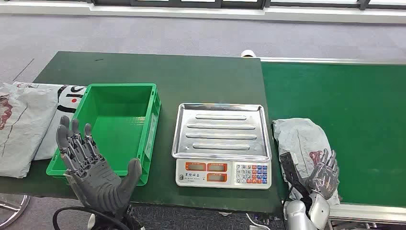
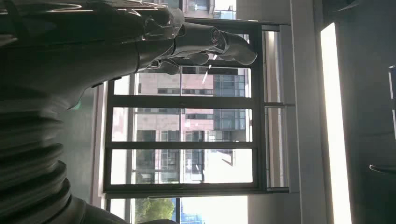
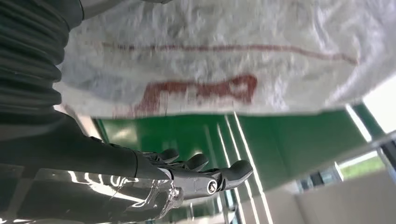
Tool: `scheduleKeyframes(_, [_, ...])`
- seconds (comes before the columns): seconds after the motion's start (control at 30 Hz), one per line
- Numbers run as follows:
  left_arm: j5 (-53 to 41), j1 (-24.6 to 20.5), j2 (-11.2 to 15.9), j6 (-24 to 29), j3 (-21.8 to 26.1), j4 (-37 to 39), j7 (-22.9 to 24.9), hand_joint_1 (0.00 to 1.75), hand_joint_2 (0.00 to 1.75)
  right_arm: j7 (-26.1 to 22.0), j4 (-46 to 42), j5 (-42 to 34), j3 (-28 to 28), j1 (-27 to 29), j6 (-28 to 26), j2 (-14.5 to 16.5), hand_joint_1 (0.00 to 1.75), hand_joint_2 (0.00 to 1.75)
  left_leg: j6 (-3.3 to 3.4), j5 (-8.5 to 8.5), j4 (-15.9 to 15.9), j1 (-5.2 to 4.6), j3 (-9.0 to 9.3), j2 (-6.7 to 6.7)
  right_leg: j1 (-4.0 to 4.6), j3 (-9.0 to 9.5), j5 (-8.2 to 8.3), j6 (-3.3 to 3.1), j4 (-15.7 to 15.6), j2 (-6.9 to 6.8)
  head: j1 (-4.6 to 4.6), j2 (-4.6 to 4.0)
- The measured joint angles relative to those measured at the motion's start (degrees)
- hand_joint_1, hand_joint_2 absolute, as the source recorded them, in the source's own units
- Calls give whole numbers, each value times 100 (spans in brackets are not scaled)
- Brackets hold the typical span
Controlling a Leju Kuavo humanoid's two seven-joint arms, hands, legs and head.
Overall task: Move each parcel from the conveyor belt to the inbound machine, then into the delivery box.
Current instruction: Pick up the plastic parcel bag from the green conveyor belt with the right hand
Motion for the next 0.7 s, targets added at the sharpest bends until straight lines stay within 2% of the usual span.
scheduleKeyframes(0.27, [167,-117,31,-118,0,43,0,0,175,159,596,-483,222,-65,833,-209,0,175,0,-1,0,-1,-8,1,0,2,0,0,-1,1,0,-1])
scheduleKeyframes(0.3, [181,-129,33,-144,0,53,0,0,175,177,685,-543,251,-79,1015,-240,17,175,0,-2,0,-1,-9,2,0,3,0,0,-1,2,0,-1])
scheduleKeyframes(0.4, [218,-177,42,-216,1,92,1,0,175,274,946,-671,341,-140,1458,-342,147,175,0,-7,-1,0,-13,12,0,16,-1,0,-3,9,0,-1])
scheduleKeyframes(0.43, [237,-192,43,-237,5,104,1,0,175,311,1020,-699,367,-166,1516,-370,175,175,1,-11,-1,1,-11,17,0,24,-3,-1,-4,13,0,-1])
scheduleKeyframes(0.7, [252,-217,45,-232,22,192,4,0,175,567,1356,-817,550,-346,1418,-560,175,175,5,-18,0,0,18,25,13,61,-1,5,-9,18,0,-1])
